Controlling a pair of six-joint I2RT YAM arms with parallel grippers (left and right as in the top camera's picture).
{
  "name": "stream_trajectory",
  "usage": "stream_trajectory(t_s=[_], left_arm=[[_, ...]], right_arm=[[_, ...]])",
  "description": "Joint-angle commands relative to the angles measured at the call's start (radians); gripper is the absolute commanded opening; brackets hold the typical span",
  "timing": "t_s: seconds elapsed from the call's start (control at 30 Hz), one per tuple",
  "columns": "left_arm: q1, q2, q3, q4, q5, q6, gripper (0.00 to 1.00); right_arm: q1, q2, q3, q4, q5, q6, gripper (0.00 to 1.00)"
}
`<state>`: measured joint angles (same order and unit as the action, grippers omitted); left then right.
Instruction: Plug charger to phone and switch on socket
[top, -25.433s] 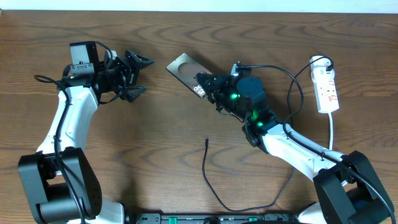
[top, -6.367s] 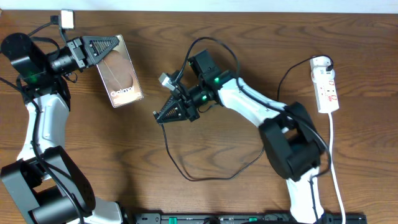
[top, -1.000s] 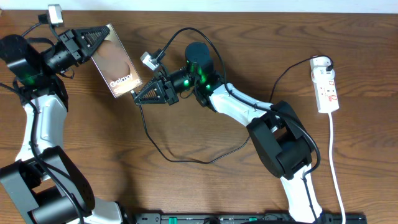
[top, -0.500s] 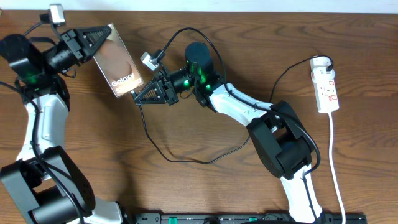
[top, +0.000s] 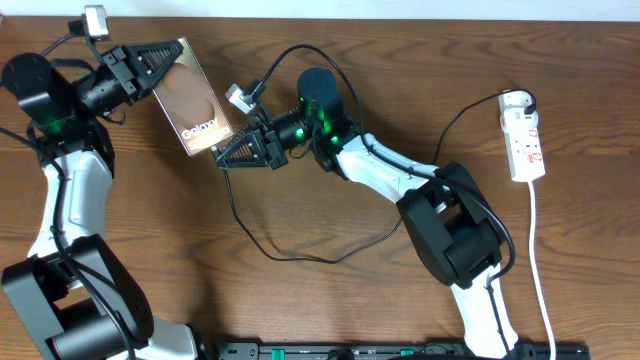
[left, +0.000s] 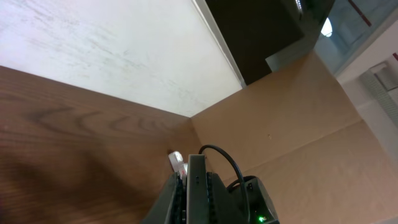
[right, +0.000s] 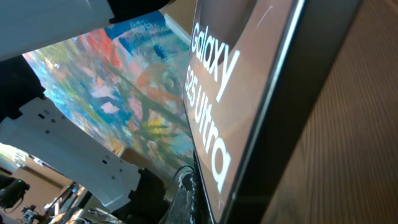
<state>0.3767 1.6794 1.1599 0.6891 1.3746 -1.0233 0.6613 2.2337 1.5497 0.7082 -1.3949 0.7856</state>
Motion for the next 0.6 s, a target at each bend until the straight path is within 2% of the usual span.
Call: stream_trajectory(t_s=[0.0, 0.57], left_arm=[[-0.009, -0.013, 0.009, 0.009, 0.055, 0.019, 0.07], [-0.009, -0.013, 0.009, 0.009, 0.099, 0.055, 0.07]], right_arm=[[0.007, -0.010, 0.006, 0.007, 0.051, 0.030, 0.01], [0.003, -0.010, 0.006, 0.067, 0.100, 0.083, 0.01]])
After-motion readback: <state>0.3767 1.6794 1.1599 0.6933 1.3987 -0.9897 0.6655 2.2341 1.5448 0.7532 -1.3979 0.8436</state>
